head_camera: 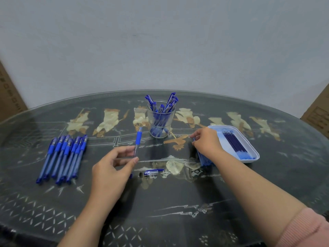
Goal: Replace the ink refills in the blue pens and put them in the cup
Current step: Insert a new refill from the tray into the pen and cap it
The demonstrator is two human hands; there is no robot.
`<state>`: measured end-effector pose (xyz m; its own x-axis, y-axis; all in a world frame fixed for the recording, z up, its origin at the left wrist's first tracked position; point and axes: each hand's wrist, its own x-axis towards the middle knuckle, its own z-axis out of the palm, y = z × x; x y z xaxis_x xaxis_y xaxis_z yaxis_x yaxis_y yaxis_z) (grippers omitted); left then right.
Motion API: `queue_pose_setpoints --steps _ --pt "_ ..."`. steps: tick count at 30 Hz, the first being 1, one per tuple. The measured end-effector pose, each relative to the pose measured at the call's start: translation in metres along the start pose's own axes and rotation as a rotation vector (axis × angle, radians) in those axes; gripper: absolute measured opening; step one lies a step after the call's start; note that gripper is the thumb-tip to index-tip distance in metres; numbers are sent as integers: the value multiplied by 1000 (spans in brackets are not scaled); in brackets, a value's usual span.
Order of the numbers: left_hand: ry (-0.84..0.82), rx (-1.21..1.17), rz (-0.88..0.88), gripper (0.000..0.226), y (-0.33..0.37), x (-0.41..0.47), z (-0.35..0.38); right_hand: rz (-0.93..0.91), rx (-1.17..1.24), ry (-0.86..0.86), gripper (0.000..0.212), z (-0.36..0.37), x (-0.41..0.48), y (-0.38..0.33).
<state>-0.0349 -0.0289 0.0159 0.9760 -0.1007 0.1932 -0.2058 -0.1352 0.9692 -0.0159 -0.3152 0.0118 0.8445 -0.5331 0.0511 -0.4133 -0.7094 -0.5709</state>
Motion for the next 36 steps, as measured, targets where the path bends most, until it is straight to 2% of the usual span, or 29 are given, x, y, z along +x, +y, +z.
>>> queue_pose_setpoints --steps 18,24,27,31,36 --pt "-11 9 12 33 2 -1 1 -34 15 19 23 -2 -6 -4" --pt "-15 -6 91 32 3 -6 6 -20 178 191 20 -31 -17 5" --pt "-32 -35 124 32 5 -13 15 57 172 266 21 -54 -20 23" --pt "-64 5 172 34 3 -21 23 215 60 176 24 -67 -11 53" --pt "-76 20 170 33 2 -22 27 260 -63 81 35 -62 -4 64"
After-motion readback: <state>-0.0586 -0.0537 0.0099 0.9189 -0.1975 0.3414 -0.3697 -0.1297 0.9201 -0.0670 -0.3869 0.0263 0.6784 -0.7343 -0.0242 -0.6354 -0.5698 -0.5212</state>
